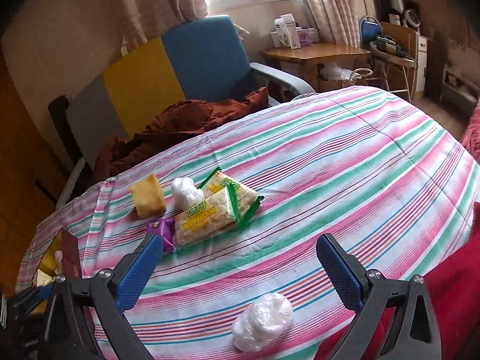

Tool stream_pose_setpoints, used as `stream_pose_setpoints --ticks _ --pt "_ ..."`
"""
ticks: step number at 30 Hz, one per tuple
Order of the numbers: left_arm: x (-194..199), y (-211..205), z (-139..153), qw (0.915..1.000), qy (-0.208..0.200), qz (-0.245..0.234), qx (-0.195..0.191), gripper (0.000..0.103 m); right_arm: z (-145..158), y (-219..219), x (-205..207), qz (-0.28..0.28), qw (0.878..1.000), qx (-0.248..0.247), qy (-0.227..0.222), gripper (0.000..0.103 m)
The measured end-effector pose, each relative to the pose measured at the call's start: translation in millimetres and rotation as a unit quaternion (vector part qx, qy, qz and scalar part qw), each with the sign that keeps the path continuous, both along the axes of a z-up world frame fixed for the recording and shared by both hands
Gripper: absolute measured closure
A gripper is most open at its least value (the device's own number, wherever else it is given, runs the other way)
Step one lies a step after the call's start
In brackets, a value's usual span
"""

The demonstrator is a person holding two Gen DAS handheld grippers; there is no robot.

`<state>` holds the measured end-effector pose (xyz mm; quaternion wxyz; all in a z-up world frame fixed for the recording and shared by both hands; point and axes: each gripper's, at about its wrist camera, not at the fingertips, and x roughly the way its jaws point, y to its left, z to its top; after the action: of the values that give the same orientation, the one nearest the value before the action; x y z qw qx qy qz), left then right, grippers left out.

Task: Organize objects
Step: 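Move both grippers back to the remaining items on the sheet, then grasp the purple snack packet with the left gripper while the right grasps a WEIDAN packet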

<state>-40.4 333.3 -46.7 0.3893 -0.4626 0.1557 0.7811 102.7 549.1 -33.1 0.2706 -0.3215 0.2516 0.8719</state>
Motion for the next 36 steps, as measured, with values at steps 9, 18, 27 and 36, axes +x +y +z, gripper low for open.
stream_pose_setpoints --ticks 9,18,27,36 --pt "-30 62 -30 0.9980 -0.062 0.004 -0.012 0.039 -3 -2 -4 0.021 1.000 -0.013 0.000 0.000" --pt "-52 113 -52 0.9972 -0.061 0.011 -0.042 0.040 -6 -3 -8 0.034 0.999 -0.021 -0.005 0.000" --pt "-49 85 -69 0.9962 -0.082 0.009 -0.026 0.067 -8 -4 -11 0.033 0.999 -0.019 -0.018 0.000" --pt "-27 29 -67 0.9943 -0.105 0.007 -0.012 0.067 -30 -19 -48 0.164 0.979 -0.068 -0.100 0.000"
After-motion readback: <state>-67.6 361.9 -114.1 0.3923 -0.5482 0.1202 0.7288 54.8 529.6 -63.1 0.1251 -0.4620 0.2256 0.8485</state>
